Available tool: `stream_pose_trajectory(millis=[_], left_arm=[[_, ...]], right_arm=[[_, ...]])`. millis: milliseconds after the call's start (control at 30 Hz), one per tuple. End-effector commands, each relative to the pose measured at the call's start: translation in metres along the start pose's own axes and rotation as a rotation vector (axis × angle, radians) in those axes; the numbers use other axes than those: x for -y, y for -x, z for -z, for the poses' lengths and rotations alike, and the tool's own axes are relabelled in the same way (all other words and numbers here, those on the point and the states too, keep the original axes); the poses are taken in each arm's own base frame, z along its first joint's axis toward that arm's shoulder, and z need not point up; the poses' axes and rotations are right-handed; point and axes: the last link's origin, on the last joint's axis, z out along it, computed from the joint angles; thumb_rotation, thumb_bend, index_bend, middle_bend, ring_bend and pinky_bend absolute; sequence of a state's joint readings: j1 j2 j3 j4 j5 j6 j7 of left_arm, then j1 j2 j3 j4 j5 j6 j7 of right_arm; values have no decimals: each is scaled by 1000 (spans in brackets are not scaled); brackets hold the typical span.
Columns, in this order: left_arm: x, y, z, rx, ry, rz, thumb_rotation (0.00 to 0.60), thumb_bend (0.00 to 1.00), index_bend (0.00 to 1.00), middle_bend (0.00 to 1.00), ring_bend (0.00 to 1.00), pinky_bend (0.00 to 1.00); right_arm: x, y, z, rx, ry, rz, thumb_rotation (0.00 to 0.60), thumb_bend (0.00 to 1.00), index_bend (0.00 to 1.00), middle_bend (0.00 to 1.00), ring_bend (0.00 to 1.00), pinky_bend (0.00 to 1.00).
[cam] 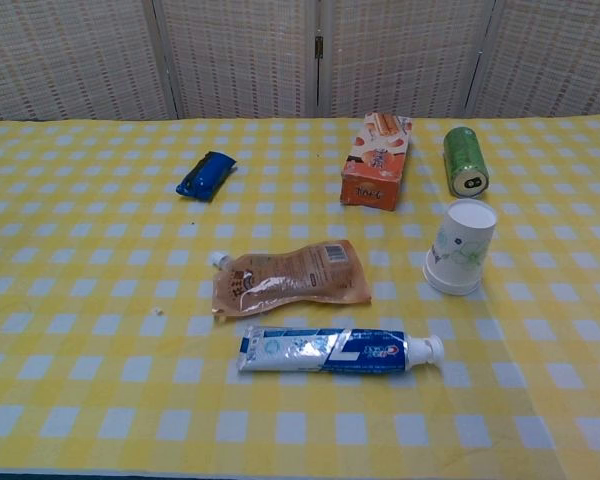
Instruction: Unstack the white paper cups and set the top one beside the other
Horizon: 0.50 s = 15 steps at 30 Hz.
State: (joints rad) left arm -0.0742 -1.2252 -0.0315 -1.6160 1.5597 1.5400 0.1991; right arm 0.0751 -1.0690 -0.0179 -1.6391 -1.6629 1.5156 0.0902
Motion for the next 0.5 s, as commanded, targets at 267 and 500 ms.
stream_pose_trajectory(millis=[267,500], left_arm=[[1,3,-2,6,-11,-4,600,514,377,224,201,5],[0,3,-2,-1,-15,-6,600,514,378,224,200,5]], right_arm=[[2,1,-11,6,-12,22,600,543,171,41,138,126],[12,3,-38,28,-40,33,600,543,151,38,139,126]])
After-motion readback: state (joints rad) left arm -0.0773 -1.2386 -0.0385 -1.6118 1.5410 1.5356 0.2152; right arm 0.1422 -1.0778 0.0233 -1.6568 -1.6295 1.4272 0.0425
